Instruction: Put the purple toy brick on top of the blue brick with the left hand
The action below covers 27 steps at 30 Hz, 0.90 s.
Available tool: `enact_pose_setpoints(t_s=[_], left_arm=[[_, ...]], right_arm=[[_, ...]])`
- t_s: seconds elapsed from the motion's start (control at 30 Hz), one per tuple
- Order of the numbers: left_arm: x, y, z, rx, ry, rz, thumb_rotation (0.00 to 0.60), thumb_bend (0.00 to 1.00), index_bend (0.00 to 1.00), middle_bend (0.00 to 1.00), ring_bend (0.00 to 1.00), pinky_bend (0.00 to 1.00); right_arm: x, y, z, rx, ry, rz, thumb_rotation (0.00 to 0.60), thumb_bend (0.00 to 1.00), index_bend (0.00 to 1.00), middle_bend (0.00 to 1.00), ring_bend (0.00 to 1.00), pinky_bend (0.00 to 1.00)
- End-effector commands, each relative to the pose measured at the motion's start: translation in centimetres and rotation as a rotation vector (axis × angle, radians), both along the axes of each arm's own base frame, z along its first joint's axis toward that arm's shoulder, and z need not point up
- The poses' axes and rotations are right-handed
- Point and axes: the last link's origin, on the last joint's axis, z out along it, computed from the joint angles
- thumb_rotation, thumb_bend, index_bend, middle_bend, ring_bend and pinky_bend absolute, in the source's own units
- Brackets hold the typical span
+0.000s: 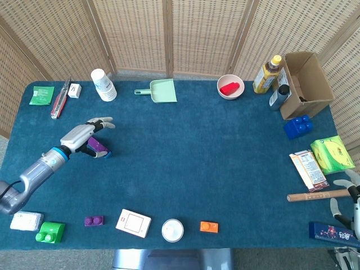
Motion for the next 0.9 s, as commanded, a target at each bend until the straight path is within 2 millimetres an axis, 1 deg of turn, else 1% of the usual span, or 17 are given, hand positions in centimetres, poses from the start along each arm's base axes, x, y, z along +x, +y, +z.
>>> enact_pose_setpoints(t_s=[0.03,0.17,0.33,0.43,0.77,0.9], left_arm=[[-0.3,-0.5,0.4,-0.03,-0.23,0.146,0.6,0.32,0.2,0.01,0.0,0.0],[-0.5,-0.7,0.1,-0.069,-0.343,0.213,0.6,0.32,0.21,0.01,0.0,0.0],[-1.1,-0.8,-0.4,-0.098,-0.437,0.256,0.6,0.32,0.25,0.02,0.0,0.0],[-1.5,-1.0,-1.4,-0.122,-0.504,0.291,0.6,0.32,0.27,0.03,0.0,0.0],[-2.3,-0.3,-3.0,-0.131,-0.614,0.339,0.6,0.33,0.34,0.05,0.0,0.0],[-2.6,0.0,-3.7,-0.128,-0.628,0.361,0.6,0.33,0.35,0.05,0.0,0.0]], right_arm=[[0.1,0.0,0.1,-0.004,-0.002,0.005,0.6,0.39,0.33,0.19,0.04,0.19],[0.1,0.2,0.2,-0.004,-0.004,0.005,0.6,0.39,0.33,0.19,0.04,0.19],[0.4,0.3,0.7,-0.01,-0.002,0.015,0.6,0.39,0.33,0.19,0.04,0.19],[0.7,0.2,1.0,-0.015,-0.01,0.022,0.6,0.39,0.33,0.19,0.04,0.2],[0.6,0.4,1.3,-0.022,-0.019,0.011,0.6,0.39,0.33,0.19,0.04,0.2],[0.6,0.4,1.5,-0.027,-0.02,0.011,0.599,0.39,0.33,0.19,0.04,0.2]])
